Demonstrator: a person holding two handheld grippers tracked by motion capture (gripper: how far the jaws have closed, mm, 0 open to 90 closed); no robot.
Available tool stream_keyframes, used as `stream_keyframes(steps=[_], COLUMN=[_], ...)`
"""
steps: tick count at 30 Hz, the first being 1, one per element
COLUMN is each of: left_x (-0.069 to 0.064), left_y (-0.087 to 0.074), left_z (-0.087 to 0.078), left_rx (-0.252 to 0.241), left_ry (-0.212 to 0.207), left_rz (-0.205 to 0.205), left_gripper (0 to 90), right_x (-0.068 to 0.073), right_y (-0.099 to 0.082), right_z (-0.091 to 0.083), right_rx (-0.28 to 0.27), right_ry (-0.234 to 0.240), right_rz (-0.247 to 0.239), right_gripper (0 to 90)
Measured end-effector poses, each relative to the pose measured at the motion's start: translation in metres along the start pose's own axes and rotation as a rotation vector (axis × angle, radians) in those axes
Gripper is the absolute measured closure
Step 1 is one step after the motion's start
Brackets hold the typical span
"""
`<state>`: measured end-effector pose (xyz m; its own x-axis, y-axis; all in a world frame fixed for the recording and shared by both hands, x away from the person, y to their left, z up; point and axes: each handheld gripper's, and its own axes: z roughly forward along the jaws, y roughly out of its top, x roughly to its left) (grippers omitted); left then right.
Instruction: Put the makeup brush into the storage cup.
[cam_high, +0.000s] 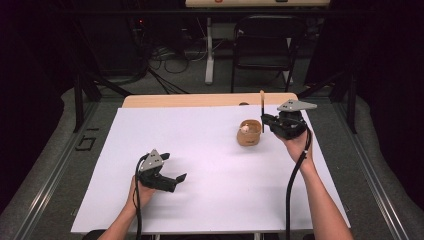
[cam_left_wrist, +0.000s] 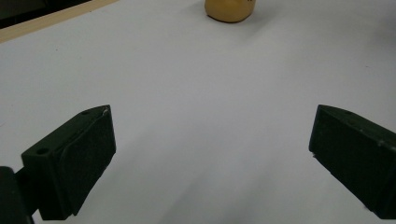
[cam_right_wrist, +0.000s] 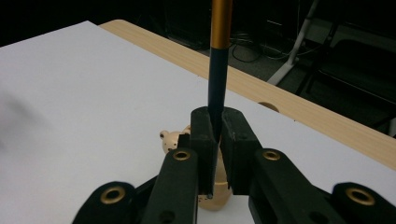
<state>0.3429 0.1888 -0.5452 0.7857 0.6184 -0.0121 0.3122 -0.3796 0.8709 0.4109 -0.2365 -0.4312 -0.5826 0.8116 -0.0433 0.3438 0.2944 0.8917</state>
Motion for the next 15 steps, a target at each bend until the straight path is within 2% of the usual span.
stream_keyframes(steps=[15], left_x=[-0.001], left_y=[0.000], left_z=[0.000], left_rx=[-0.001], left_ry=[-0.006], left_rz=[-0.005], left_gripper=[0.7], right_x=[-0.007], right_y=[0.016], right_z=[0.011], right_rx=[0.014], right_ry=[-0.003], right_rz=[-0.003], right_gripper=[83.8])
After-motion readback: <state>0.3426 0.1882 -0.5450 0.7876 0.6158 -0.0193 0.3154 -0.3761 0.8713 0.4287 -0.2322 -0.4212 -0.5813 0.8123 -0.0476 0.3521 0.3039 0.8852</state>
